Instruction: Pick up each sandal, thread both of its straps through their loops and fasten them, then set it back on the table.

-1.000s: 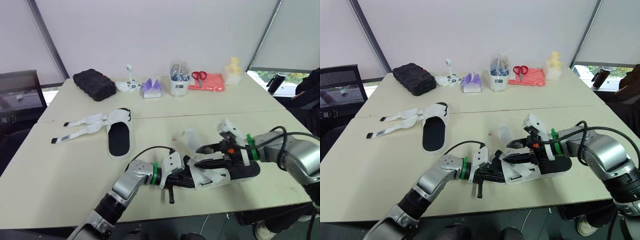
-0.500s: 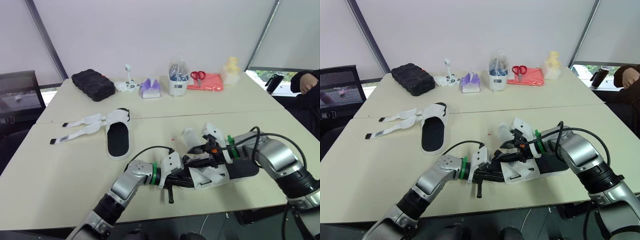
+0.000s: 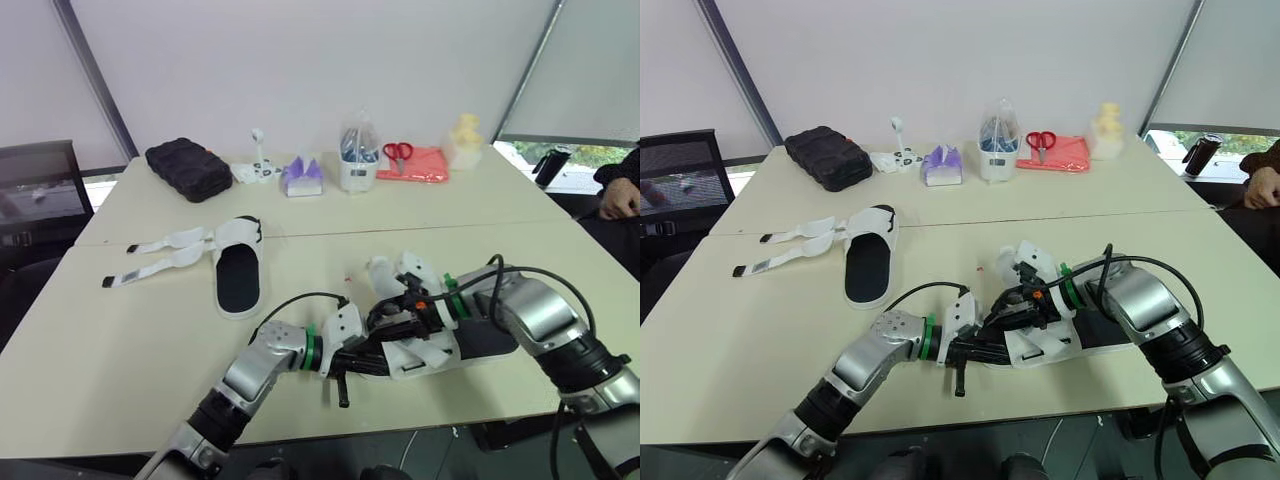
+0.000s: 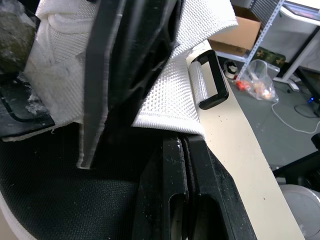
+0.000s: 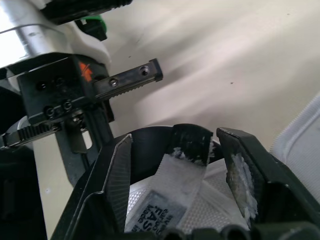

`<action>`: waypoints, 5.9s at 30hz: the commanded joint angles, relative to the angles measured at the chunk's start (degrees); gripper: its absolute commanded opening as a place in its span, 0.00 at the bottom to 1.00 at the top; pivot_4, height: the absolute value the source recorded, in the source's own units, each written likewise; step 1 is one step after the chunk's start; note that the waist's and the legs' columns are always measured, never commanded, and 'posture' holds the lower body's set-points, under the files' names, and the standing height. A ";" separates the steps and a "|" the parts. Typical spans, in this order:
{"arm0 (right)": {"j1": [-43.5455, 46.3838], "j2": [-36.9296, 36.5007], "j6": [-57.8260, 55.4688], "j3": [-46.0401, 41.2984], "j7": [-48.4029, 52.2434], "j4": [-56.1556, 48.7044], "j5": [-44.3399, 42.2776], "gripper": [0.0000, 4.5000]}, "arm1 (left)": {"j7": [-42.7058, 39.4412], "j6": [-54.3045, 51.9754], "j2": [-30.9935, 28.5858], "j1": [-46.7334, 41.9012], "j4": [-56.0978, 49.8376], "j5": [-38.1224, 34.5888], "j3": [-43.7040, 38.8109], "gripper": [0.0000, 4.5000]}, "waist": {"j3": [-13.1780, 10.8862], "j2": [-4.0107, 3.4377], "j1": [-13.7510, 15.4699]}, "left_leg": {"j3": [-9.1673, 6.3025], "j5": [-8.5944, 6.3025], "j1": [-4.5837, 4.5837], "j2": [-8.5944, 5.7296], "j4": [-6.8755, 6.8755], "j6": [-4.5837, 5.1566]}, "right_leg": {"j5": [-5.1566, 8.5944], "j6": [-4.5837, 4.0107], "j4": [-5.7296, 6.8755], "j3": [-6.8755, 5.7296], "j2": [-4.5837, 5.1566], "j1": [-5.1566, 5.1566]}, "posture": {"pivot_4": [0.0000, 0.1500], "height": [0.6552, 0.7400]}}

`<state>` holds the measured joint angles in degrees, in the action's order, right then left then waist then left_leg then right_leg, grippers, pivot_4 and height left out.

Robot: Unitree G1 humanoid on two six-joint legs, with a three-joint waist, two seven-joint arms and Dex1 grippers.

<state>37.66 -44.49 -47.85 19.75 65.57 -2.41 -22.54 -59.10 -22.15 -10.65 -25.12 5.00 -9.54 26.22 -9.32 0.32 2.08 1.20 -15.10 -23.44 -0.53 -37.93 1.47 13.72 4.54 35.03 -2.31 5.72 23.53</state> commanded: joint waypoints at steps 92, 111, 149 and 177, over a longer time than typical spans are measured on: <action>16.55 10.87 -14.75 -18.97 -4.12 32.69 -8.26 0.99 | 4.35 9.66 2.48 -6.29 14.00 2.54 -1.45 0.00 | -0.03 -0.05 -1.65 | 0.20 0.00 -0.03 -0.02 0.10 0.01 | -0.05 -0.01 0.04 -0.01 0.12 0.15 | 1.00 1.00; 25.28 20.69 -9.32 -30.32 -13.51 47.64 -8.52 0.24 | 6.42 7.35 2.46 -1.68 8.69 2.63 -1.38 0.00 | -0.02 -0.08 -1.88 | 0.37 0.08 -0.04 -0.02 0.74 -0.14 | -0.19 0.09 0.07 0.01 0.23 0.52 | 1.00 1.00; -10.58 0.59 104.95 -17.52 -8.45 19.32 22.71 0.01 | 1.11 5.63 0.90 -4.12 10.44 1.37 -1.74 0.00 | -0.09 0.05 -1.32 | 0.41 0.09 0.12 0.05 0.35 -0.10 | -0.36 0.50 0.04 -0.01 -0.32 0.15 | 1.00 1.00; -33.05 -8.87 129.02 -39.68 -32.36 20.95 50.65 0.38 | 1.38 6.16 3.86 -3.93 12.47 1.05 -1.50 0.00 | -0.06 0.01 -1.29 | 0.41 0.09 0.35 0.03 0.04 -0.10 | -0.22 0.24 -0.01 0.08 -0.11 -0.27 | 1.00 1.00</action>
<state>4.99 -52.76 81.75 -16.50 35.69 20.13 26.46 -57.08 -15.45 -6.95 -29.87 16.35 -9.23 23.27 -9.38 0.33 0.80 1.62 -15.02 -23.09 -0.49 -37.92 1.38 13.49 4.77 35.01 -2.23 5.60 23.25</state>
